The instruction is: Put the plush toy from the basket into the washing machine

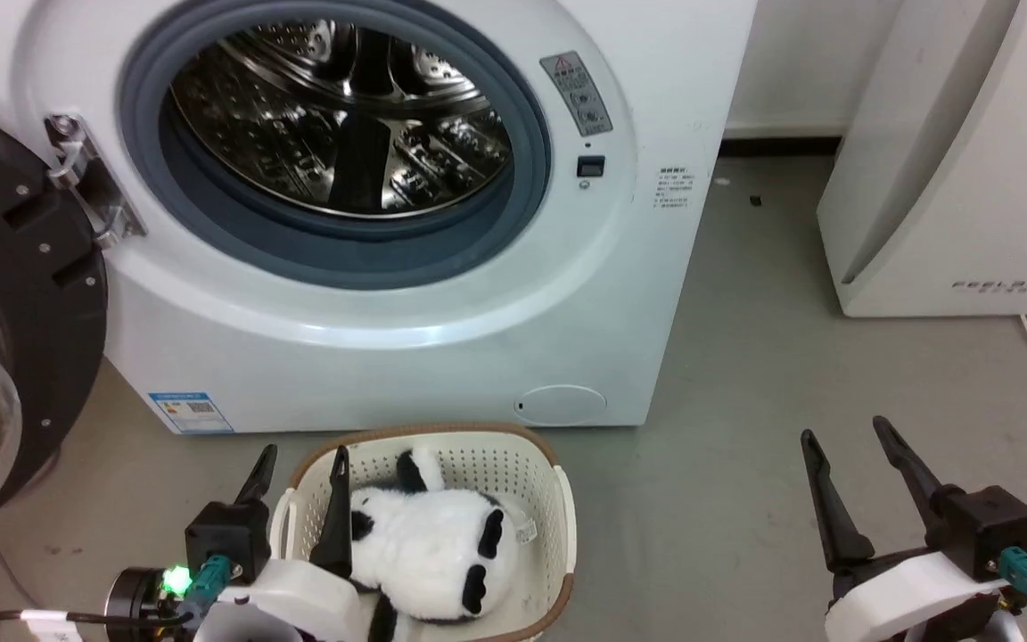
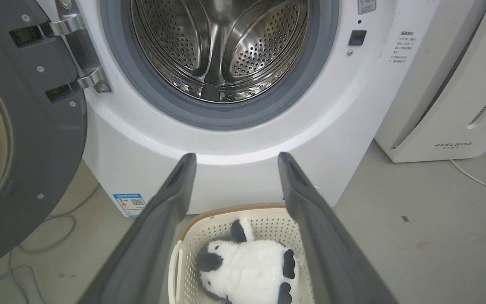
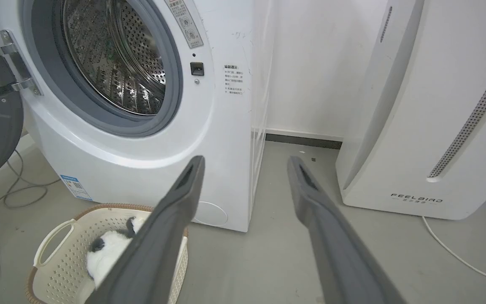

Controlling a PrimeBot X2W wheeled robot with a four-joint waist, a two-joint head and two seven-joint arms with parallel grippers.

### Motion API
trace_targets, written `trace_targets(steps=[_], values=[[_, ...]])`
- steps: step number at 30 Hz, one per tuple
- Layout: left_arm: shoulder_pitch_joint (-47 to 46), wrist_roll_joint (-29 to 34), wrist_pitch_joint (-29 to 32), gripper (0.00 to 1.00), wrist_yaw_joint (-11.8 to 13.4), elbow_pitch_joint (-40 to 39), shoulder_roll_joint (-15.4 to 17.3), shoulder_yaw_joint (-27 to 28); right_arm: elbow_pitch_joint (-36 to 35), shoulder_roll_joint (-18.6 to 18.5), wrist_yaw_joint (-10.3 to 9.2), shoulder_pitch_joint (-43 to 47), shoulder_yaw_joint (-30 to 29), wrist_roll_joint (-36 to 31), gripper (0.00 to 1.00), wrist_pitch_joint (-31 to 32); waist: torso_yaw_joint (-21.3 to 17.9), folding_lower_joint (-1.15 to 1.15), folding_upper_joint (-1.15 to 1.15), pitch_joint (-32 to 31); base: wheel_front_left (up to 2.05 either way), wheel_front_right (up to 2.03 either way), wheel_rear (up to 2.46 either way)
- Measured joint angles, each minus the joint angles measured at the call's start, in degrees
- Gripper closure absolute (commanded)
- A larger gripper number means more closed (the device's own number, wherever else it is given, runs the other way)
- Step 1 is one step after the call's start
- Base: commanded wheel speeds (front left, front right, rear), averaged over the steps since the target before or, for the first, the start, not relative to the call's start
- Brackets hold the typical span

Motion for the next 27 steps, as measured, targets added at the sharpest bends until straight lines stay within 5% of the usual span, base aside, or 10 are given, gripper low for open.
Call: trace_targets(steps=[27], values=[[-10.9, -0.7, -2.9, 0.00, -2.1, 14.6, 1.6, -1.2, -3.1, 0.0, -0.01, -3.9, 0.0, 3.1, 0.00, -3.3, -2.6, 0.00, 0.00, 12.8, 0.00, 0.00, 0.00]])
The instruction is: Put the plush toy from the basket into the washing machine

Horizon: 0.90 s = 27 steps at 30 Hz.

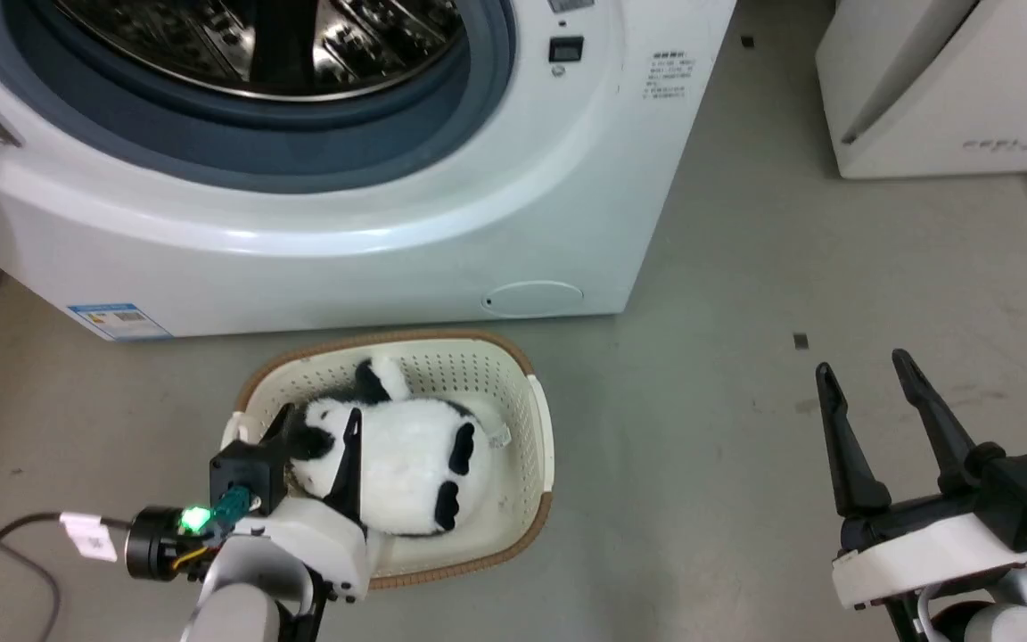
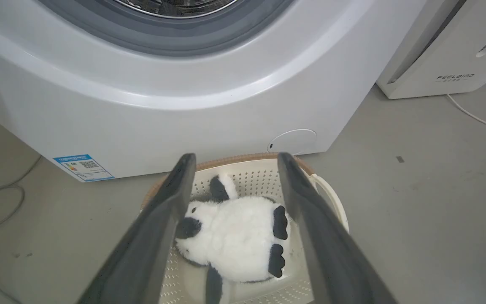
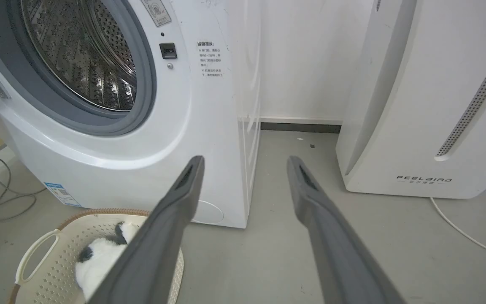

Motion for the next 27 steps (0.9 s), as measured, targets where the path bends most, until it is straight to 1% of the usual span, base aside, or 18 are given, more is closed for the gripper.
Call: trace_targets(steps=[6, 14, 27], values=[[-4.2, -0.6, 0.3, 0.00, -0.5, 5.5, 1.2, -0.3, -0.8, 0.0, 0.00, -1.0, 0.4, 0.5, 0.00, -0.6, -1.0, 0.00, 0.00, 3.2, 0.00, 0.00, 0.00], [-9.9, -1.2, 0.9, 0.00, -1.0, 13.0, 3.7, -1.2, -1.5, 0.0, 0.00, -2.2, 1.0, 2.4, 0.00, -1.6, -2.7, 0.00, 0.00, 7.7, 0.00, 0.00, 0.00], [-20.8, -2.1, 6.5, 0.00, -2.5, 24.6, 7.5, -4.1, -2.5, 0.0, 0.00, -4.1, 1.9, 5.7, 0.00, -3.1, -5.8, 0.00, 0.00, 15.3, 0.00, 0.00, 0.00]])
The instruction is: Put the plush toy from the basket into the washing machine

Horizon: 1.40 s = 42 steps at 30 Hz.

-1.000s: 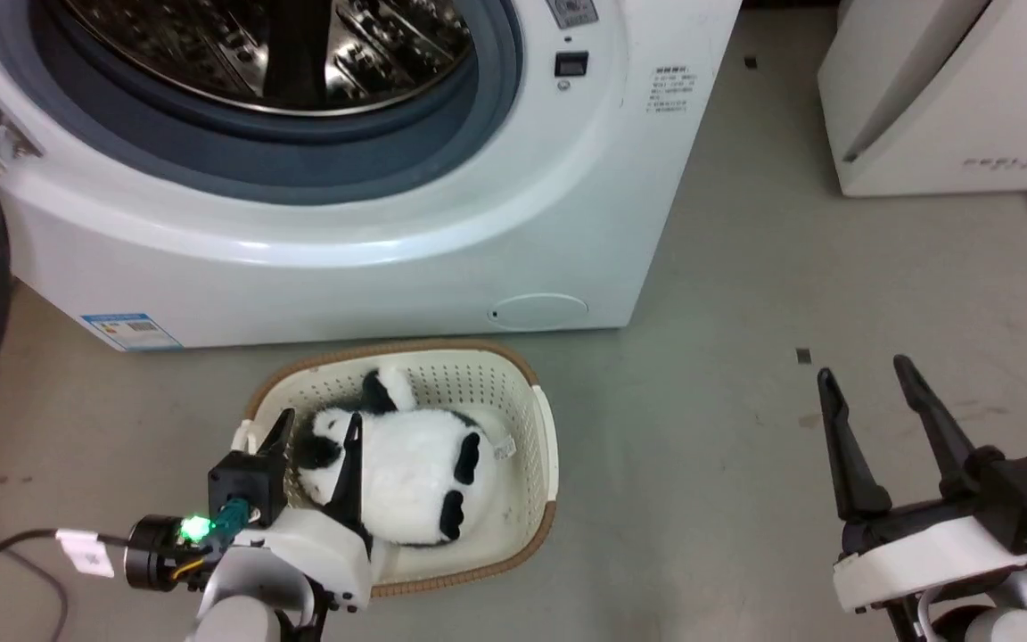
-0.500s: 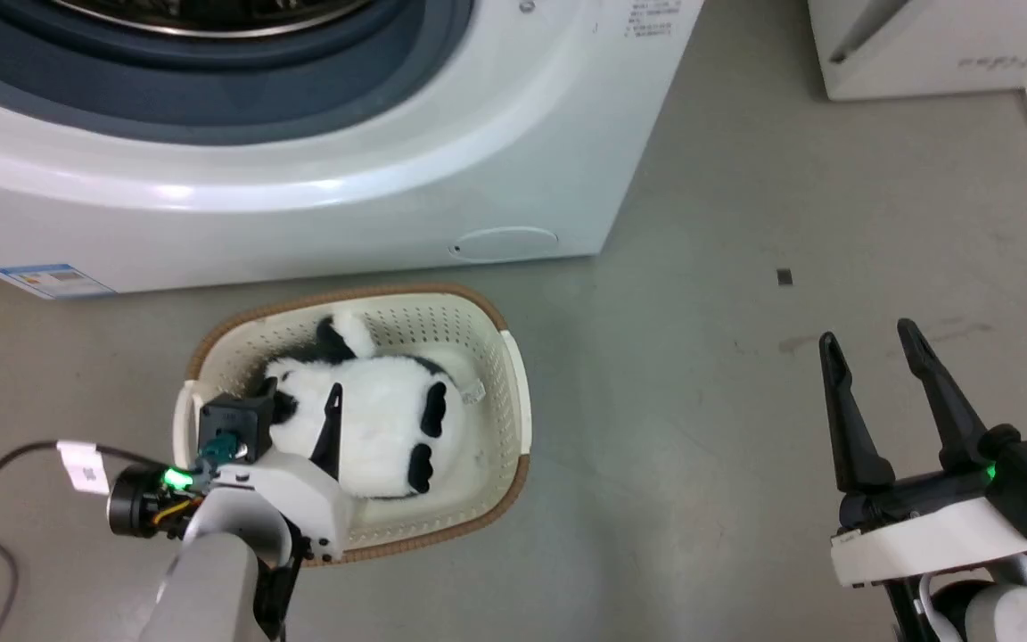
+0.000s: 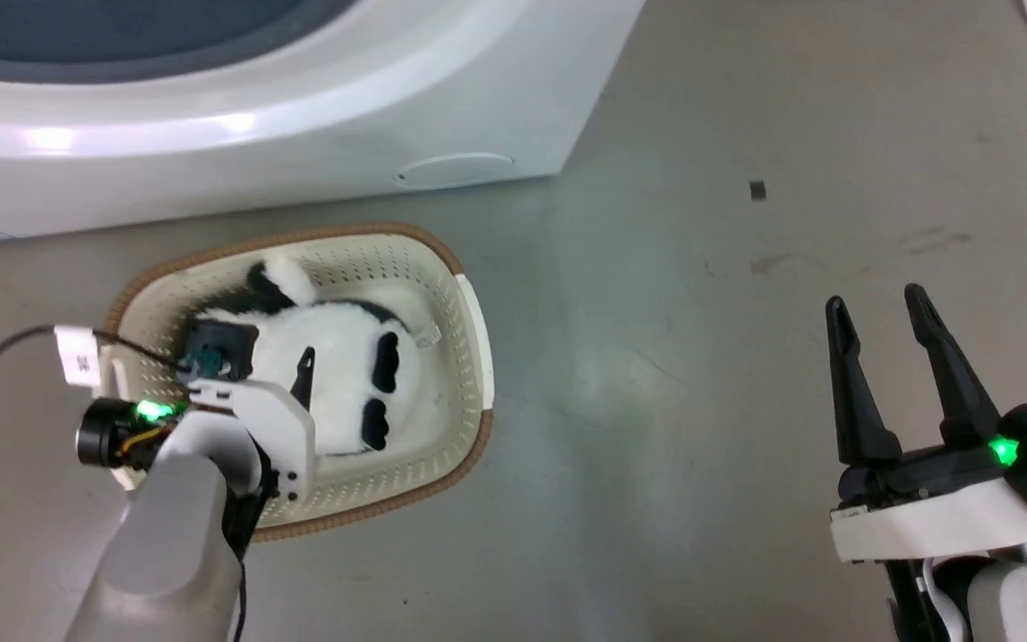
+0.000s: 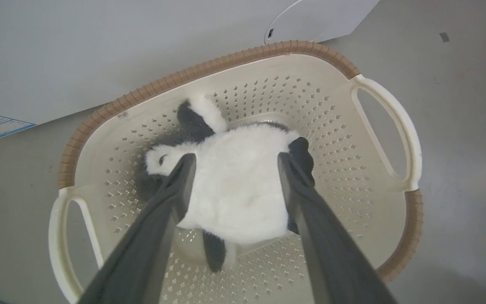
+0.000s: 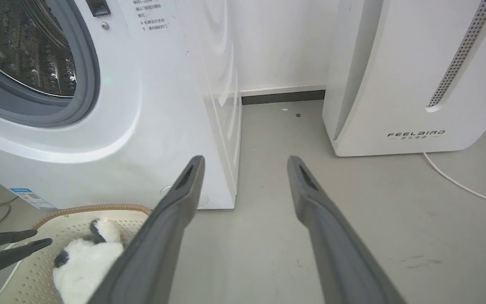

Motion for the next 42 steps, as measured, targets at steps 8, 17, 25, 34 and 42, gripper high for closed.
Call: trace_targets(steps=[8, 17, 25, 34, 42], values=[[-6.0, -0.1, 2.5, 0.00, -0.6, 6.0, 3.1, -2.4, -0.5, 0.0, 0.00, -1.4, 0.7, 1.9, 0.00, -1.0, -2.1, 0.00, 0.00, 5.0, 0.00, 0.00, 0.00], [-12.0, -0.5, 5.8, 0.00, -1.1, 12.0, 6.0, -5.7, -1.0, 0.0, 0.00, -2.6, 1.2, 4.3, 0.00, -2.0, -4.4, 0.00, 0.00, 10.8, 0.00, 0.00, 0.00], [-16.0, -2.6, 6.9, 0.00, -1.6, 15.6, 6.9, -10.4, -1.4, 0.0, 0.00, -3.8, 1.3, 5.4, 0.00, -3.1, -5.7, 0.00, 0.00, 15.3, 0.00, 0.00, 0.00], [-20.6, -6.8, 6.9, 1.00, -2.1, 18.8, 8.3, -15.1, -1.9, 0.0, 0.00, -5.2, 1.7, 6.8, 0.00, -4.1, -6.6, 0.00, 0.00, 19.6, 0.00, 0.00, 0.00], [-21.4, -12.6, 3.3, 1.00, -2.6, 21.9, 9.0, -18.5, -1.7, 0.0, 0.00, -6.4, 1.3, 7.2, 0.00, -5.0, -7.1, 0.00, 0.00, 19.5, 0.00, 0.00, 0.00]])
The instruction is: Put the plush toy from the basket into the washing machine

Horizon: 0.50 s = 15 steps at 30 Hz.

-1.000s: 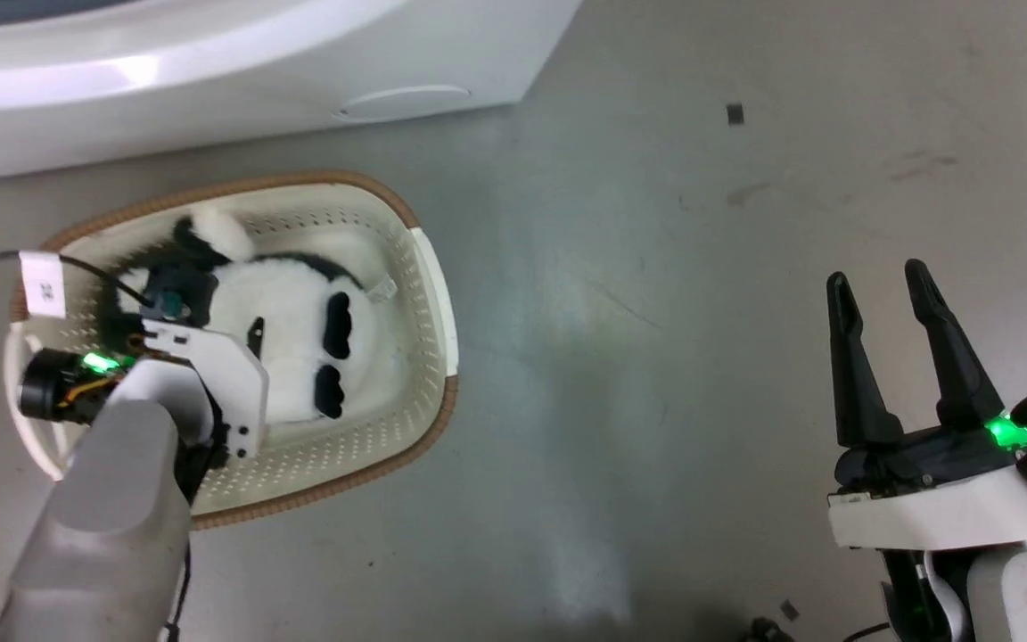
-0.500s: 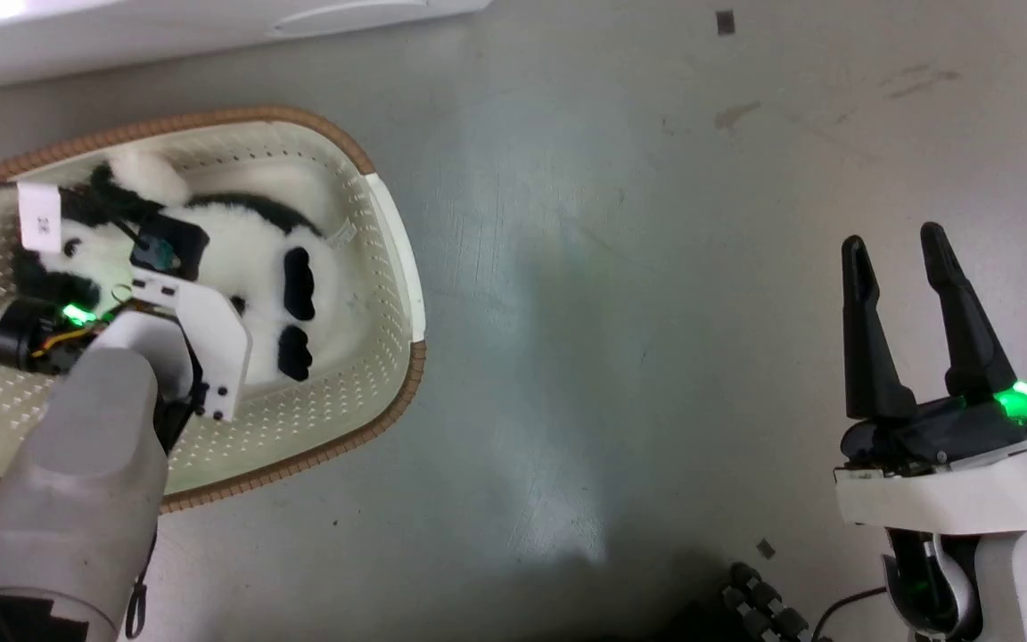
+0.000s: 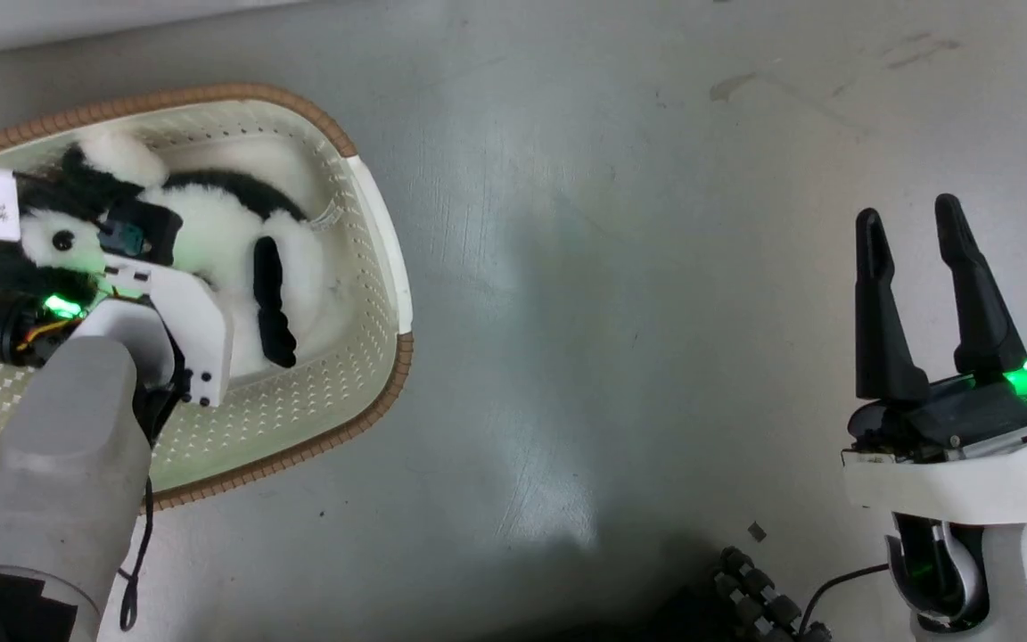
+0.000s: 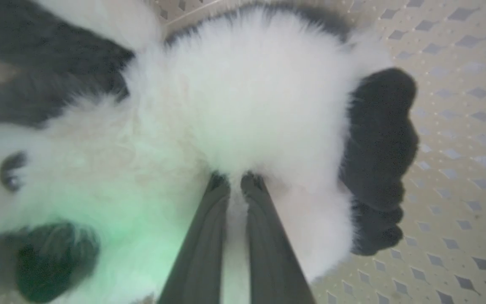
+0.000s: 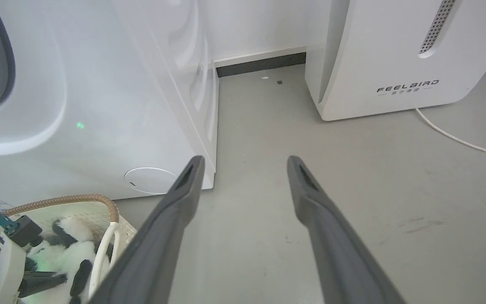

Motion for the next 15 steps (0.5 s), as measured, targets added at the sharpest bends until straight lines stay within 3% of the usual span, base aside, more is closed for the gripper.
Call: trace_targets(steps=[8, 15], values=[[3.3, -4.4, -8.1, 1.00, 0.0, 2.6, -2.1, -1.5, 1.2, 0.0, 0.02, 0.2, -2.1, -2.6, 0.00, -0.5, 0.9, 0.00, 0.00, -5.6, 0.00, 0.00, 0.00], [8.9, -7.6, -15.8, 1.00, 0.0, 2.2, -5.3, -1.8, 2.9, 0.0, 0.00, 1.8, -5.1, -0.7, 0.00, -0.5, 3.1, 0.00, 0.00, -13.6, 0.00, 0.00, 0.00]])
